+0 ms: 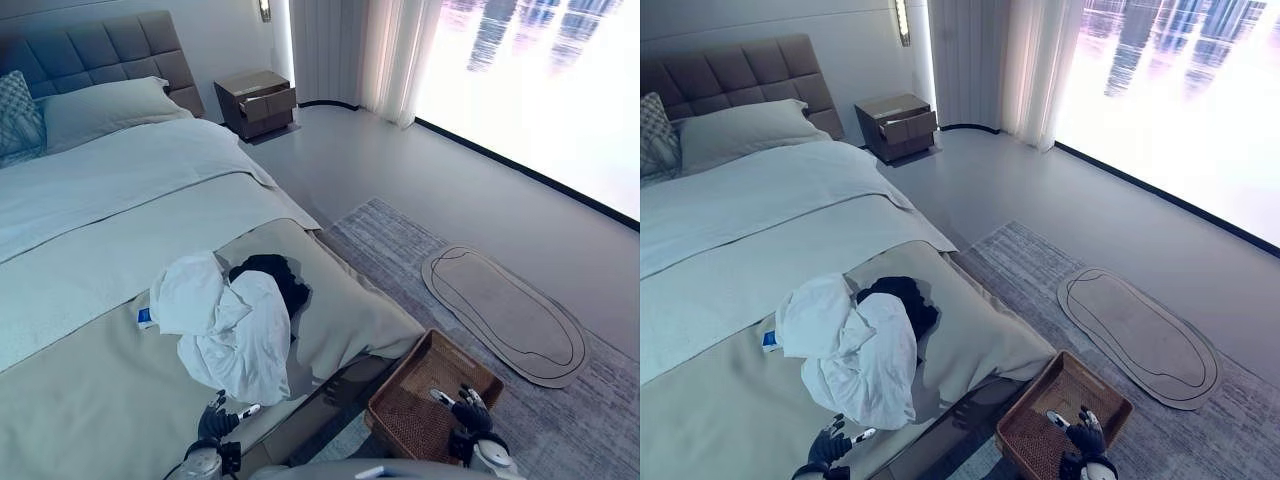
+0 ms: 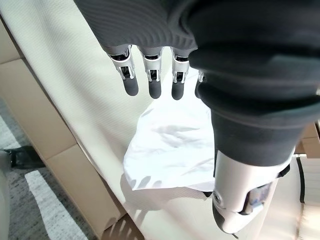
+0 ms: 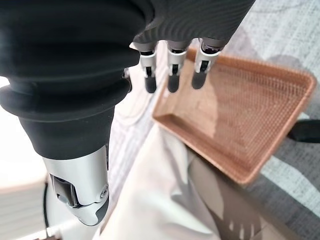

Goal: Pick up clothes into the bucket

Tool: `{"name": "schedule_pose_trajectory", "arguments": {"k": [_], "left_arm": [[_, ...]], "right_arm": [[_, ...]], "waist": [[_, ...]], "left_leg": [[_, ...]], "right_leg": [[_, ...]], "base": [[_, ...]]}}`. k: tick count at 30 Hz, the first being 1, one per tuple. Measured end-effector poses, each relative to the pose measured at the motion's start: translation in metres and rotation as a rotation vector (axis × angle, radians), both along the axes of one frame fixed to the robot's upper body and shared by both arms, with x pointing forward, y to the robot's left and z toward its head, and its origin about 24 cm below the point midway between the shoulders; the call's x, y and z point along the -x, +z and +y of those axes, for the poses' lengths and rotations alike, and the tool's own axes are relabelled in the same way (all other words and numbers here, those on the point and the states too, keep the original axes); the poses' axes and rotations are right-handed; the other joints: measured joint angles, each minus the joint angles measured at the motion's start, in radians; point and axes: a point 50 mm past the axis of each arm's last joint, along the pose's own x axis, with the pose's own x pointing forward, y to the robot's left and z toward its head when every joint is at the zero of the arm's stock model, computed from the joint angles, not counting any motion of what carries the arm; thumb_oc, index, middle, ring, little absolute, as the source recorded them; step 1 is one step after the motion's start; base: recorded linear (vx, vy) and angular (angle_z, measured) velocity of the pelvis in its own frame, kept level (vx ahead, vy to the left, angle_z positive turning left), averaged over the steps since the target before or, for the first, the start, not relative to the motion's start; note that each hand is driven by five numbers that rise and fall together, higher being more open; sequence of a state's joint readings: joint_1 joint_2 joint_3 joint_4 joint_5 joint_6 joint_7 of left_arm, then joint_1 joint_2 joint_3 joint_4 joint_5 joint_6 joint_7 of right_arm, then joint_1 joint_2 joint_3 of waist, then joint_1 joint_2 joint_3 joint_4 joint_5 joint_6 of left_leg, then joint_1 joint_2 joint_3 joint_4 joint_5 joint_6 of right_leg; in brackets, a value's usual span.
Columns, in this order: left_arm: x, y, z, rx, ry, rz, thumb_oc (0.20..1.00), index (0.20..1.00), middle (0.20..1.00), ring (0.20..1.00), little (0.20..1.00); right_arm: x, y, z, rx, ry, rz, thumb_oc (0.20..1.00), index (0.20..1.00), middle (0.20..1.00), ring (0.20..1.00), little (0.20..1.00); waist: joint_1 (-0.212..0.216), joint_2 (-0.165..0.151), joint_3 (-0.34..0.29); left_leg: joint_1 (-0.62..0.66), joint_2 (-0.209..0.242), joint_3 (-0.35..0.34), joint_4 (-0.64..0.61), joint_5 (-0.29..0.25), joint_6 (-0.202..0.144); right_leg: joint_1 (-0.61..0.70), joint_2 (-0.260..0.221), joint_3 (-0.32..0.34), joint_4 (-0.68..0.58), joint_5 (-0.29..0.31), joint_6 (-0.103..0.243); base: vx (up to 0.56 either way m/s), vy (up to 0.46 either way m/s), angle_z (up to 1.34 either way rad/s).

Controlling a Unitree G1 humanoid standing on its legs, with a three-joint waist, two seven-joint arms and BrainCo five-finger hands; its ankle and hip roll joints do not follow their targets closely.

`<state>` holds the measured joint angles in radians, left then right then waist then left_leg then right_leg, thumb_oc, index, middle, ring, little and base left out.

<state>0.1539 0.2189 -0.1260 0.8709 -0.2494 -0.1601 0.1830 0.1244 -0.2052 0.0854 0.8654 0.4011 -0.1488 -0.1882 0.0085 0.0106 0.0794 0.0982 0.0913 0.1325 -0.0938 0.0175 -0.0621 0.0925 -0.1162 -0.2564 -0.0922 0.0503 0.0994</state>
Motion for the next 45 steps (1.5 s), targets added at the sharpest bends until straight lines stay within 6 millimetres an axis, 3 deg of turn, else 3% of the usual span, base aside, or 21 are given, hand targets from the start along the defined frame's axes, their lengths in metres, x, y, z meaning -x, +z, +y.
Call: {"name": "schedule_pose_trajectory", "arguments": {"k": [20, 23, 24, 25, 26, 27, 30, 32, 33, 34, 35, 36, 37, 39, 42, 43, 45], "left_arm": [[-0.004, 0.003, -0.002, -0.072, -0.073, -0.006, 1.000, 1.000, 1.000, 1.000, 1.000], [-0.006, 0.004, 0.001, -0.089, -0.076, -0.006, 1.000, 1.000, 1.000, 1.000, 1.000], [-0.003, 0.003, 0.003, -0.096, -0.081, 0.005, 1.000, 1.000, 1.000, 1.000, 1.000], [-0.016, 0.009, 0.005, -0.118, -0.104, -0.031, 1.000, 1.000, 1.000, 1.000, 1.000], [-0.023, 0.013, 0.007, -0.134, -0.120, -0.050, 1.000, 1.000, 1.000, 1.000, 1.000], [-0.029, 0.015, 0.005, -0.141, -0.138, -0.064, 1.000, 1.000, 1.000, 1.000, 1.000], [-0.038, 0.018, -0.003, -0.142, -0.184, -0.091, 1.000, 1.000, 1.000, 1.000, 1.000], [-0.039, 0.022, -0.001, -0.163, -0.196, -0.108, 1.000, 1.000, 1.000, 1.000, 1.000], [-0.043, 0.023, -0.002, -0.176, -0.207, -0.117, 1.000, 1.000, 1.000, 1.000, 1.000], [-0.050, 0.027, -0.002, -0.205, -0.238, -0.132, 1.000, 1.000, 1.000, 1.000, 1.000], [-0.062, 0.037, 0.002, -0.268, -0.280, -0.178, 1.000, 1.000, 1.000, 1.000, 1.000], [-0.074, 0.045, 0.005, -0.302, -0.292, -0.216, 1.000, 1.000, 1.000, 1.000, 1.000], [-0.089, 0.056, 0.011, -0.375, -0.318, -0.259, 1.000, 1.000, 1.000, 1.000, 1.000], [-0.115, 0.074, 0.015, -0.434, -0.318, -0.334, 1.000, 1.000, 1.000, 1.000, 1.000], [-0.139, 0.096, 0.022, -0.514, -0.265, -0.423, 1.000, 1.000, 1.000, 1.000, 1.000], [-0.150, 0.107, 0.021, -0.546, -0.239, -0.475, 1.000, 1.000, 1.000, 1.000, 1.000], [-0.161, 0.119, 0.018, -0.586, -0.225, -0.526, 1.000, 1.000, 1.000, 1.000, 1.000]], "right_arm": [[0.010, -0.003, -0.001, 0.026, 0.019, 0.034, 1.000, 1.000, 1.000, 1.000, 1.000], [0.014, -0.004, -0.001, 0.019, 0.021, 0.042, 1.000, 1.000, 1.000, 1.000, 1.000], [0.017, -0.005, -0.001, 0.016, 0.020, 0.048, 1.000, 1.000, 1.000, 1.000, 1.000], [0.014, -0.004, -0.001, 0.007, 0.017, 0.036, 1.000, 1.000, 1.000, 1.000, 1.000], [0.010, -0.003, 0.000, 0.006, 0.017, 0.023, 1.000, 1.000, 1.000, 1.000, 1.000], [0.011, -0.002, -0.006, 0.015, 0.001, 0.028, 1.000, 1.000, 1.000, 1.000, 1.000], [0.004, 0.003, -0.021, 0.053, -0.027, 0.010, 1.000, 1.000, 1.000, 1.000, 1.000], [-0.007, 0.010, -0.028, 0.072, -0.030, -0.027, 1.000, 1.000, 1.000, 1.000, 1.000], [-0.012, 0.013, -0.030, 0.080, -0.032, -0.042, 1.000, 1.000, 1.000, 1.000, 1.000], [-0.014, 0.013, -0.031, 0.083, -0.043, -0.046, 1.000, 1.000, 1.000, 1.000, 1.000], [-0.029, 0.019, -0.027, 0.070, -0.048, -0.093, 1.000, 1.000, 1.000, 1.000, 1.000], [-0.035, 0.020, -0.022, 0.058, -0.044, -0.112, 1.000, 1.000, 1.000, 1.000, 1.000], [-0.050, 0.024, -0.012, 0.051, 0.004, -0.144, 1.000, 1.000, 1.000, 1.000, 1.000], [-0.060, 0.029, -0.006, 0.044, 0.029, -0.175, 1.000, 1.000, 1.000, 1.000, 1.000], [-0.076, 0.039, 0.000, 0.043, 0.043, -0.231, 1.000, 1.000, 1.000, 1.000, 1.000], [-0.079, 0.041, 0.000, 0.044, 0.046, -0.244, 1.000, 1.000, 1.000, 1.000, 1.000], [-0.082, 0.043, 0.001, 0.049, 0.045, -0.256, 1.000, 1.000, 1.000, 1.000, 1.000]], "waist": [[0.002, -0.007, -0.005], [0.004, -0.015, 0.000], [0.007, -0.017, 0.007], [0.003, -0.037, 0.032], [0.002, -0.060, 0.053], [0.009, -0.064, 0.076], [0.003, -0.040, 0.106], [0.005, -0.023, 0.105], [-0.009, 0.010, 0.109], [-0.015, 0.009, 0.120], [-0.005, 0.005, 0.146], [-0.022, -0.019, 0.162], [-0.008, -0.034, 0.201], [-0.018, -0.043, 0.241], [-0.018, -0.046, 0.269], [-0.018, -0.051, 0.289], [-0.024, -0.052, 0.309]], "left_leg": [[-0.009, 0.011, -0.008, 0.001, -0.002, 0.002], [-0.050, 0.022, -0.021, 0.049, -0.006, 0.002], [-0.062, 0.022, -0.027, 0.082, 0.005, -0.014], [-0.165, 0.030, -0.041, 0.233, 0.000, -0.036], [-0.206, 0.024, -0.041, 0.293, 0.012, -0.044], [-0.262, 0.023, -0.042, 0.355, 0.028, -0.052], [-0.283, 0.006, -0.053, 0.294, 0.017, -0.056], [-0.280, -0.027, -0.045, 0.266, -0.010, -0.022], [-0.249, -0.034, -0.039, 0.218, -0.026, 0.006], [-0.243, -0.050, -0.026, 0.190, -0.029, 0.042], [-0.231, -0.066, 0.021, 0.155, -0.010, 0.085], [-0.246, -0.087, 0.035, 0.167, -0.011, 0.078], [-0.288, -0.092, 0.067, 0.210, -0.024, 0.080], [-0.331, -0.094, 0.091, 0.243, -0.037, 0.092], [-0.422, -0.085, 0.103, 0.276, -0.043, 0.093], [-0.444, -0.077, 0.111, 0.278, -0.042, 0.086], [-0.470, -0.059, 0.110, 0.279, -0.028, 0.069]], "right_leg": [[-0.005, 0.012, -0.002, 0.002, -0.005, -0.007], [-0.018, 0.022, -0.006, 0.003, -0.011, -0.017], [-0.022, 0.035, -0.015, 0.006, -0.016, -0.018], [-0.062, 0.020, -0.020, 0.053, -0.045, -0.044], [-0.059, 0.006, -0.029, 0.061, -0.048, -0.048], [-0.058, 0.006, -0.047, 0.053, -0.050, -0.049], [-0.083, 0.000, -0.074, 0.052, -0.063, -0.040], [-0.145, -0.022, -0.041, 0.100, -0.072, -0.024], [-0.166, -0.017, -0.041, 0.130, -0.064, -0.013], [-0.211, -0.041, -0.025, 0.200, -0.075, -0.006], [-0.314, -0.090, 0.002, 0.350, -0.106, -0.009], [-0.356, -0.106, 0.028, 0.398, -0.104, -0.010], [-0.424, -0.138, 0.065, 0.467, -0.104, -0.003], [-0.462, -0.153, 0.066, 0.474, -0.126, -0.023], [-0.476, -0.152, 0.096, 0.392, -0.117, -0.001], [-0.477, -0.149, 0.085, 0.342, -0.078, 0.028], [-0.484, -0.128, 0.081, 0.308, -0.048, 0.025]], "base": [[0.01, -0.035, 0.01], [-0.05, -0.123, 0.09], [-0.08, -0.084, 0.32], [-0.06, 0.007, 0.38], [-0.05, 0.037, 0.53], [0.01, 0.093, 0.52], [0.11, 0.178, 0.20], [0.00, 0.297, -0.36], [-0.06, 0.370, -0.05], [-0.16, 0.383, -0.19], [-0.11, 0.136, -0.35], [-0.16, 0.162, -0.56], [-0.12, -0.016, -0.41], [-0.09, -0.047, -0.37], [-0.02, -0.026, -0.26], [0.03, -0.079, -0.19], [0.02, -0.069, -0.15]]}}
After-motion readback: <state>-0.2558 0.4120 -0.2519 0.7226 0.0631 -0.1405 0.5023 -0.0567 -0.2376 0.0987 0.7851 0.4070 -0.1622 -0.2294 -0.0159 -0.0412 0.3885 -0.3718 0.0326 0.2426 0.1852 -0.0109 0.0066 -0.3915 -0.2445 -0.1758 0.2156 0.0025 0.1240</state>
